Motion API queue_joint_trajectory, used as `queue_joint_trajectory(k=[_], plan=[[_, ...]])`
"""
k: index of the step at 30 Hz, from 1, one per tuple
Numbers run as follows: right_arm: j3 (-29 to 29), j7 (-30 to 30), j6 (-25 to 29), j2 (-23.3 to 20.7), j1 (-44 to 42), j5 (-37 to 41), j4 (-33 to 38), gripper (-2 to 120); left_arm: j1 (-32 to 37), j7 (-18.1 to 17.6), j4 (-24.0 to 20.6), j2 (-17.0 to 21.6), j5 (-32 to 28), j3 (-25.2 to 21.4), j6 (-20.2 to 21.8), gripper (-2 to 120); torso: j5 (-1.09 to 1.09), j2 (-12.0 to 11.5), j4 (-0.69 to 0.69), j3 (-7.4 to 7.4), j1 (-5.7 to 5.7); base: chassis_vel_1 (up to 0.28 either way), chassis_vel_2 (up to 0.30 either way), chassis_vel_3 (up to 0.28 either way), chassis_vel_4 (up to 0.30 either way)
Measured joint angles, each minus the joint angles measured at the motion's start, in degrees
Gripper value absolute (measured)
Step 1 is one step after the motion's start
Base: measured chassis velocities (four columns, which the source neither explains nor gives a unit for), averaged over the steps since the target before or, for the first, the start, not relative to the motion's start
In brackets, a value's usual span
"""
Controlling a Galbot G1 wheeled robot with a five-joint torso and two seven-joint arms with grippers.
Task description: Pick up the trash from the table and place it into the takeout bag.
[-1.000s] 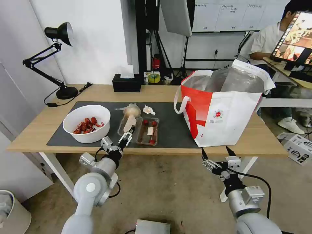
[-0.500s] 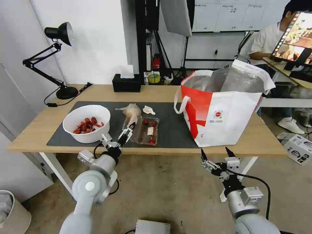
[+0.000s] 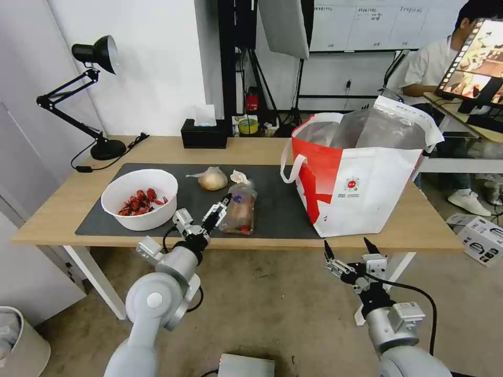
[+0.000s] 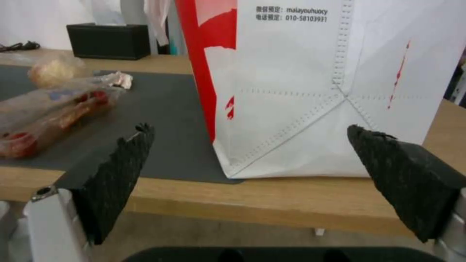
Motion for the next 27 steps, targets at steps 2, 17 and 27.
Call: queue_joint_trajectory(k=[2,17,27], plan=[[0.0,0.0,0.0,0.0,0.0,0.0,0.0,100,-0.1,0.0,0.5,-0.1,0.2,0.4,0.0,67,0.00,0.0,0.00,0.00,0.00,0.000,0.000,0.000,0.000],[-0.4,0.0,-0.2,-0.9,0.8,1.4,0.2,100,-1.0,-1.2,4.0,-0.3,0.9,1.4,0.0,11,0.00,0.0,0.00,0.00,0.00,0.000,0.000,0.000,0.000],[-2.6,0.9,-6.6,-6.7,6.0,12.2,2.0,100,-0.9,-1.4,4.4,0.1,0.8,1.4,0.0,0,0.00,0.0,0.01,0.00,0.00,0.000,0.000,0.000,0.000]])
